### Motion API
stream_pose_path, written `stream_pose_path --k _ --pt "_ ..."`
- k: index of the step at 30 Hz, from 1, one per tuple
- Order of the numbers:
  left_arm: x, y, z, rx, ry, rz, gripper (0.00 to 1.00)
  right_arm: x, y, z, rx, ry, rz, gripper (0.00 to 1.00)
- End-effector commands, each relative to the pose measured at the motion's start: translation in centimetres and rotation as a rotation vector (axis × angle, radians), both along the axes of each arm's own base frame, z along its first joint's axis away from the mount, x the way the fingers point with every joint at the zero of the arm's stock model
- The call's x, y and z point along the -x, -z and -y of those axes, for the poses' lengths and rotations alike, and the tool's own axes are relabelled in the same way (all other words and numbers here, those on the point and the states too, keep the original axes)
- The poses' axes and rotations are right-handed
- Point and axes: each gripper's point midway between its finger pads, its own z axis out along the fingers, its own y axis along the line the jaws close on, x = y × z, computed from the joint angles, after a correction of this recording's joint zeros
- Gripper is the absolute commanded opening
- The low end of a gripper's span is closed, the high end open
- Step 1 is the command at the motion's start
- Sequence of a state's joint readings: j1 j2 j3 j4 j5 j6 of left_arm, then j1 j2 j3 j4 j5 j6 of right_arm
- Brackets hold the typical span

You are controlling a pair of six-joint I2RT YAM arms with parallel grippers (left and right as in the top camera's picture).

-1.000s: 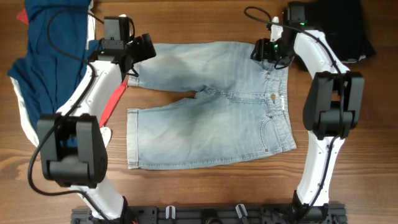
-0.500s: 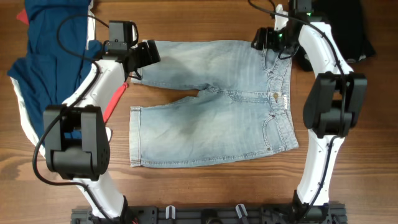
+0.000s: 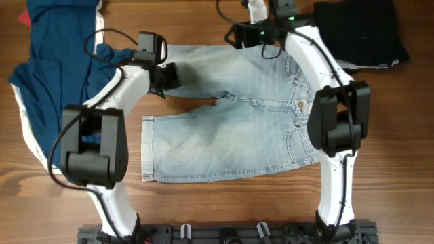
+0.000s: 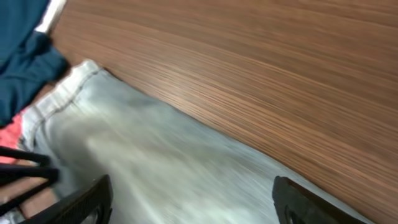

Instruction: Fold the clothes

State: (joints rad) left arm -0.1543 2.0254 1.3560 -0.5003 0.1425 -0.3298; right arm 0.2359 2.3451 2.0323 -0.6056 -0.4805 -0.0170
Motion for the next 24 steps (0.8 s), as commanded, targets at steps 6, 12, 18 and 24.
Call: stream_pose_path --k 6,12,18,24 --pt "1.0 6.0 -0.1 0.051 -0.165 -0.147 0.23 0.1 -2.4 -2.2 -0.040 -0.033 0.051 0.79" --pt "3.8 7.8 -0.3 0.071 -0.307 -0.299 0.06 1.4 -1.0 -5.2 -0.037 -0.087 0.028 0.77" --pt "4.9 8.0 -0.4 0.057 -0.315 -0.345 0.04 2.9 1.1 -8.2 -0.059 -0.159 -0.014 0.74" --pt "4.8 7.9 -0.4 0.058 -0.315 -0.341 0.04 3.5 3.2 -9.6 -0.069 -0.213 -0.026 0.69"
